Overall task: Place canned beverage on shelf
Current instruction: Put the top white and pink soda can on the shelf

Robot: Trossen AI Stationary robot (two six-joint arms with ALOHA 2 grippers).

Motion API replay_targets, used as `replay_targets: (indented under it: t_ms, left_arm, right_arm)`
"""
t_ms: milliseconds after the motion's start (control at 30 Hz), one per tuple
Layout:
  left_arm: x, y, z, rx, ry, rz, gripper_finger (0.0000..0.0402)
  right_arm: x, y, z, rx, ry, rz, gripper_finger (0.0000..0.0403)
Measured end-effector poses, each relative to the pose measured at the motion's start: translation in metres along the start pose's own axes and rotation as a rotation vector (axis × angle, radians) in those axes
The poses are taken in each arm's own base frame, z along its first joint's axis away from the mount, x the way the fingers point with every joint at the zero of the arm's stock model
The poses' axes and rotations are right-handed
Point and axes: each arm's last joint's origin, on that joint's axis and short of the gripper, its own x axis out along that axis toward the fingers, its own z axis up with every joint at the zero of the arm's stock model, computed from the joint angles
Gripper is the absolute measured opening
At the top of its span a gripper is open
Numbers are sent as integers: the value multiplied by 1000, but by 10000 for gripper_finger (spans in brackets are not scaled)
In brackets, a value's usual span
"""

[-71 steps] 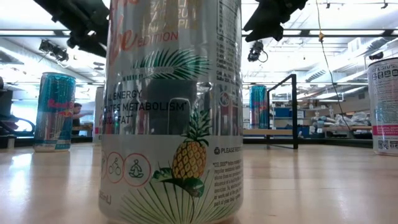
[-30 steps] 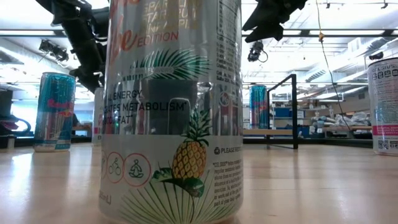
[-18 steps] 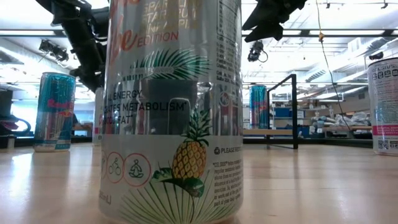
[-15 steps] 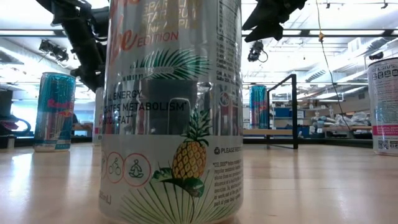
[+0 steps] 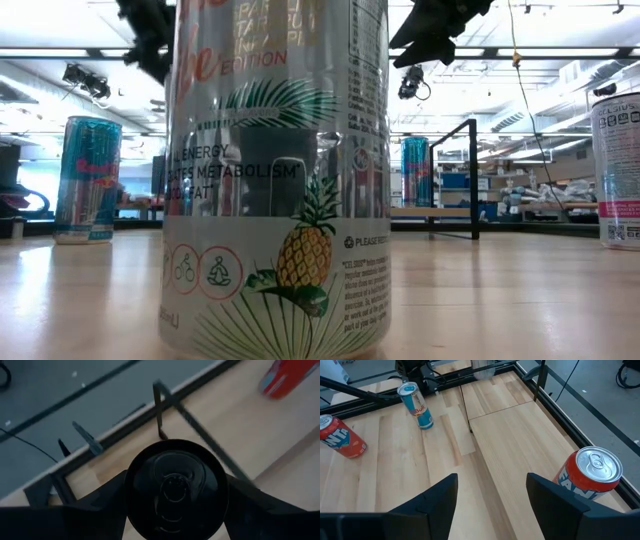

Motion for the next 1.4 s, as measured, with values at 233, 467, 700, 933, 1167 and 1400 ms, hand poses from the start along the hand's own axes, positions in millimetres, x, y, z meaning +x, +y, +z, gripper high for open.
replay_targets:
  t_ms: [233,467,700,933,1167,1400]
  left_arm:
    - [-36,4,28,-24,-111,-8,254]
    - [-41,-9,58,20,-185,-43,255]
    - [-18,-37,82,109,-151,-79,255]
    - [20,-69,99,205,-109,-98,256]
    - [47,-97,105,284,-128,-130,256]
    - [67,-121,103,352,-119,-190,256]
  right_arm:
    - [0,0,0,0,0,0,245]
    - [0,0,0,0,0,0,246]
    - [0,0,0,1,0,0,246]
    - [0,0,0,0,0,0,245]
    - [0,0,0,0,0,0,246]
    - [0,0,0,0,0,0,246]
